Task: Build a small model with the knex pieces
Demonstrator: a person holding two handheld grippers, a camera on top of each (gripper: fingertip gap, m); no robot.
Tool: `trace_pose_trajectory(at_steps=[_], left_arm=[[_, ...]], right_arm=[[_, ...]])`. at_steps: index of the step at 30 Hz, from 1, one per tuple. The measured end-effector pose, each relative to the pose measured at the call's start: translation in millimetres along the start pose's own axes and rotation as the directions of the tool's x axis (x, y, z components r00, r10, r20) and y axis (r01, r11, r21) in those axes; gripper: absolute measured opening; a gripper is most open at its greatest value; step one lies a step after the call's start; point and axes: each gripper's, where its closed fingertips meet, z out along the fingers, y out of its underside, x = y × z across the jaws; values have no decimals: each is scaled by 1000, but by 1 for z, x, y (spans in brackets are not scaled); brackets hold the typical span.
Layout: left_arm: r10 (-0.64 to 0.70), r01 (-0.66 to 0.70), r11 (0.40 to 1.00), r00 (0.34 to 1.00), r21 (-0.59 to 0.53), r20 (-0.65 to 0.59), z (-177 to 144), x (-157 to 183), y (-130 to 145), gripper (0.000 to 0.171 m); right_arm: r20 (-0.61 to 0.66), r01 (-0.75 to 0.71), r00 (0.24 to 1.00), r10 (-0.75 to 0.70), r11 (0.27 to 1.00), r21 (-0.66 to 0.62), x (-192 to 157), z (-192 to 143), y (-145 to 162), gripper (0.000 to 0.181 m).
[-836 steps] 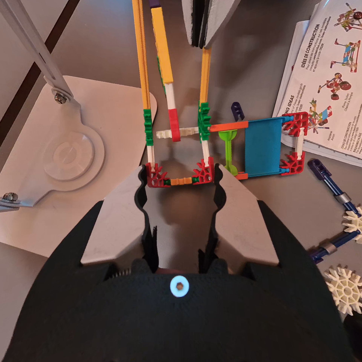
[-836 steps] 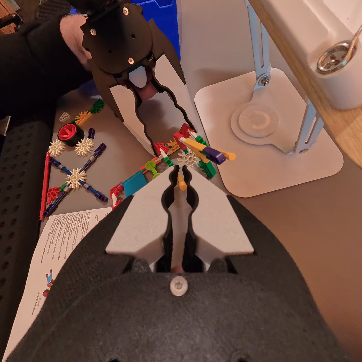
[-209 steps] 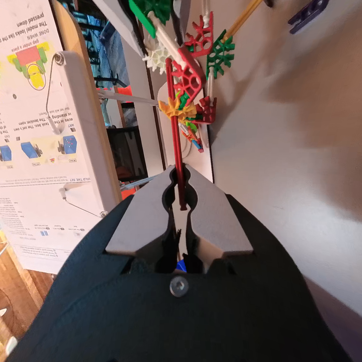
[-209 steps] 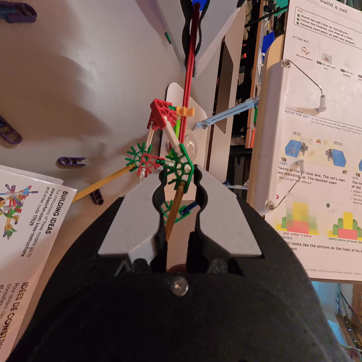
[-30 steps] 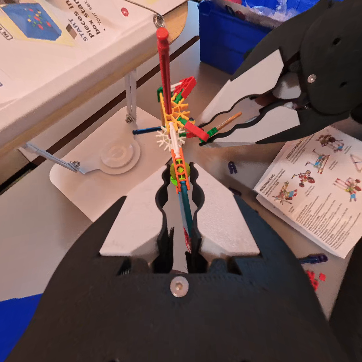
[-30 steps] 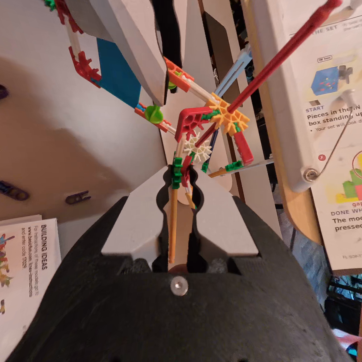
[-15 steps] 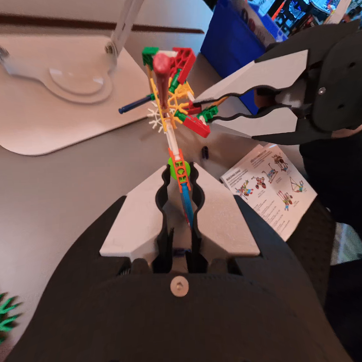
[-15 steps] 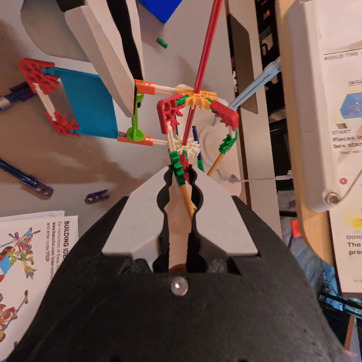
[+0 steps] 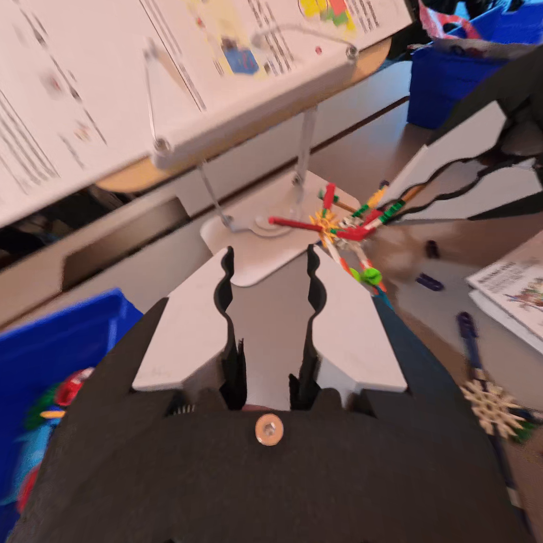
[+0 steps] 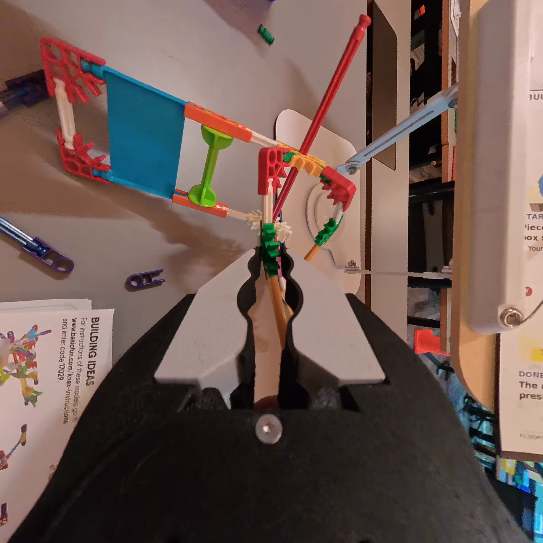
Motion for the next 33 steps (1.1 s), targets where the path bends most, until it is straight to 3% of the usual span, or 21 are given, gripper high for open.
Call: trace_pose_trajectory(at_steps=[2,4,6,10,14,17,23,30,33], left_arm=[[129,-129,992,991,1,21,5,-4,-8,47],[245,-243,968,969,-62,27,16,-7,1,40],[278,-277,956,961,-96,0,24,-4,9,36],[109,-132,983,979,-130,-169,28,18,22,38],[-21,-2,996,969,-92,-247,28,23,18,25],[-78,52,994,954,-97,-291,29,27,21,12],[-132,102,988,948,-117,-288,30,25,31,10],[-197,140,969,935,-201,-294,32,26,61,10],[-203,136,961,938,-242,-280,34,23,75,10]], right_arm=[[-8,59,998,-59,998,11,-2,-1,-2,10],[-14,104,994,-104,994,24,-4,-2,-3,11],[-18,144,989,-144,989,33,-5,-2,-4,10],[-30,173,985,-172,985,28,-6,0,-2,10],[-49,190,981,-187,980,55,-4,-2,-7,9],[-55,195,980,-192,980,47,-4,0,-6,9],[-77,181,981,-177,982,57,2,-2,-5,18],[-65,-22,997,31,989,143,32,-29,-4,28],[36,-140,990,138,988,70,28,-26,17,35]])
